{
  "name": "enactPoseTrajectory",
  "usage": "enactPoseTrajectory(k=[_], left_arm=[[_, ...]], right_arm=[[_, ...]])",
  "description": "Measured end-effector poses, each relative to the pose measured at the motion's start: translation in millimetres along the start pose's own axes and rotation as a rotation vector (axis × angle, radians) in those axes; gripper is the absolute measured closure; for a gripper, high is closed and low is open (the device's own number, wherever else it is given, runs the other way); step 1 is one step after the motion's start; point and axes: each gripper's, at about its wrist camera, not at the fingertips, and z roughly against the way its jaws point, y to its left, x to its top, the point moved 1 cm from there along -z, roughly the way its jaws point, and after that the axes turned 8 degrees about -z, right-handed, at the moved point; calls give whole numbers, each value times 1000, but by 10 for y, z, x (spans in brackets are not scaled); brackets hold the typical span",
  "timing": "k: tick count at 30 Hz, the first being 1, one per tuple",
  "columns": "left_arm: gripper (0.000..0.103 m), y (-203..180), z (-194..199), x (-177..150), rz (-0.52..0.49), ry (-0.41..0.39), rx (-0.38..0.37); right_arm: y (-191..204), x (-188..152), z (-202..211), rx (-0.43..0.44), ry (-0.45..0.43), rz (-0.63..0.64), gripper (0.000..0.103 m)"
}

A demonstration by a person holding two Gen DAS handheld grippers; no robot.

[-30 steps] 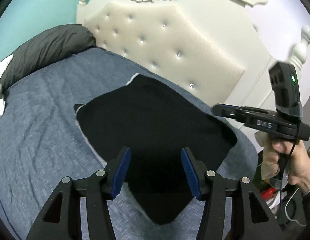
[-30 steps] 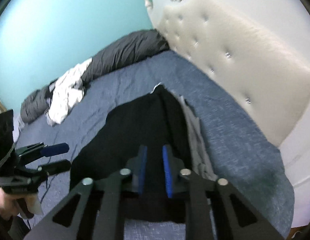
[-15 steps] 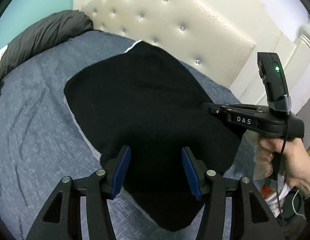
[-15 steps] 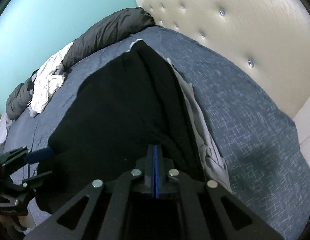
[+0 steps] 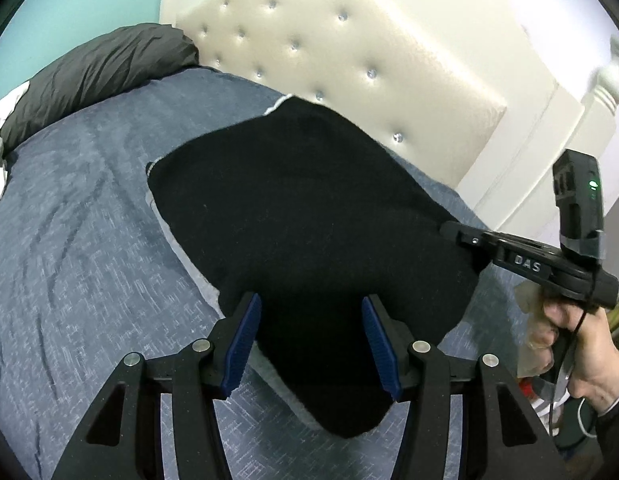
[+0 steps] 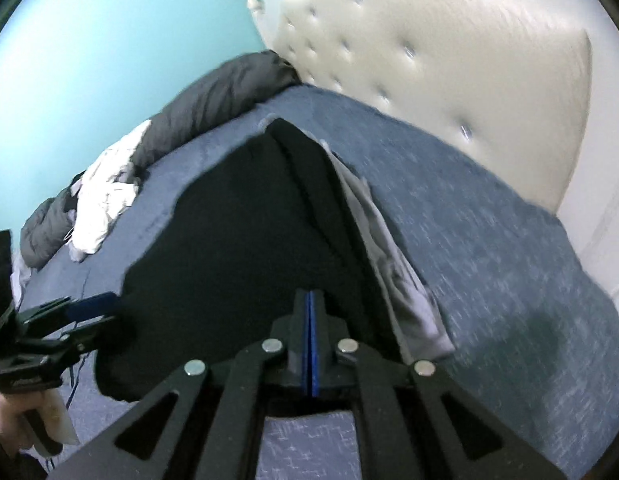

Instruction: Fold clothes

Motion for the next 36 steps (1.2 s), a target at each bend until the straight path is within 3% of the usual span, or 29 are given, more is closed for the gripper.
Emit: enactPoseTrajectory(k=[10,15,36], left_arm=[[46,-32,32,14,19,25,4],[46,-58,264,51,34,-5,13],[47,-523,1188,292,-4,-104,29]], right_arm=[[-77,-47,-126,-48,15,-72,103],[-26,28,143,-35,-41,-96,103],[263,87,1154,-18,-133,-86,103]])
